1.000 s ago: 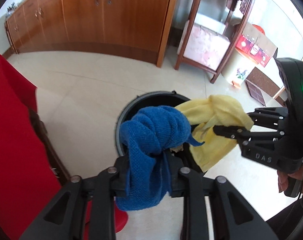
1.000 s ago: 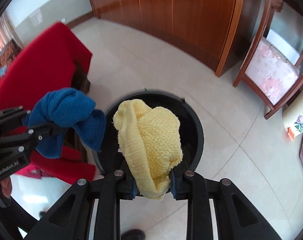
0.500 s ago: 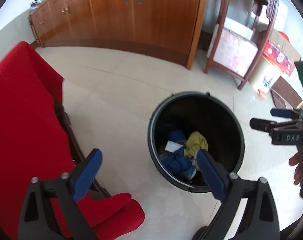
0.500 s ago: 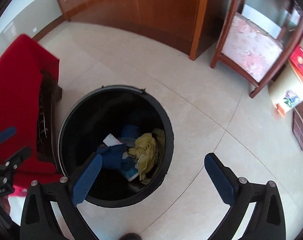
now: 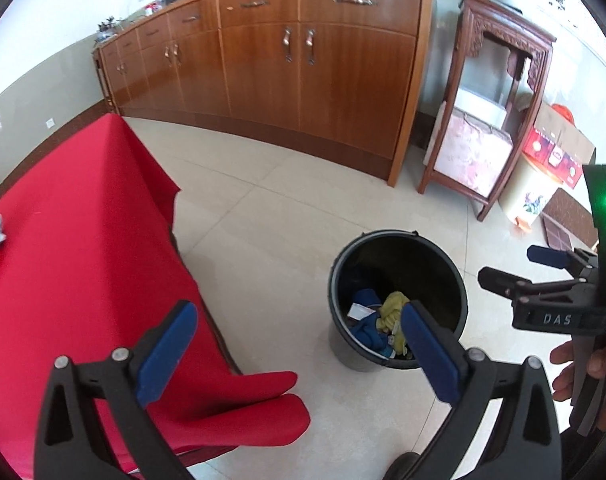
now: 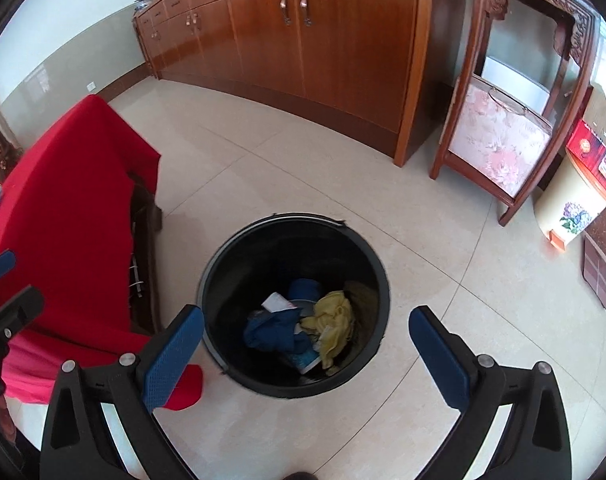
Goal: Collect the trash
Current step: 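Move both open tools back toward the table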
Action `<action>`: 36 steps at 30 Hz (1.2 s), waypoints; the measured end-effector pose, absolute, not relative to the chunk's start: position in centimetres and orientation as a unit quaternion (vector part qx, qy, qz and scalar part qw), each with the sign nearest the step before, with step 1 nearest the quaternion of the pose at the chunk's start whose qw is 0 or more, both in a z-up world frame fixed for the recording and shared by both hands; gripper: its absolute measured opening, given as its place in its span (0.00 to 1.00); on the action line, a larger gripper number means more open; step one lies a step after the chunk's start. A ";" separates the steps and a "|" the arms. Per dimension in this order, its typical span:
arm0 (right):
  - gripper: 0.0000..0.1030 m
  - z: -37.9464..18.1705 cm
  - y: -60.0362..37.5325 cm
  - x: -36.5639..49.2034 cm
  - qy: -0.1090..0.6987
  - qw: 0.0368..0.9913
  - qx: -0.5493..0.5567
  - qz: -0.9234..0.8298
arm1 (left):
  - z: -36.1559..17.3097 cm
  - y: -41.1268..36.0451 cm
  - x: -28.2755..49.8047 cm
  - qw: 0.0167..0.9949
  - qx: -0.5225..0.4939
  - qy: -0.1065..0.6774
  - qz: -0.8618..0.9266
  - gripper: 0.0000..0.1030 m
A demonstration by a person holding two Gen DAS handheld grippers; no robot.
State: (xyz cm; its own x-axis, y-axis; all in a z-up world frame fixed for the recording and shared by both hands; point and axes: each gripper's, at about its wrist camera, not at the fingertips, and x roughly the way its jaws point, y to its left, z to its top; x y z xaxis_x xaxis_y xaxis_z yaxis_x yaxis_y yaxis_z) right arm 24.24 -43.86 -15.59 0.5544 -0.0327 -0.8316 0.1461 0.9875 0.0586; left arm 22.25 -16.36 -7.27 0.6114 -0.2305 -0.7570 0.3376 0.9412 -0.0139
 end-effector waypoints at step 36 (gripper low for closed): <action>1.00 -3.0 -9.6 26.6 0.364 0.909 -0.031 0.199 | -2.5 14.8 14.1 0.936 -0.036 0.329 0.116 0.99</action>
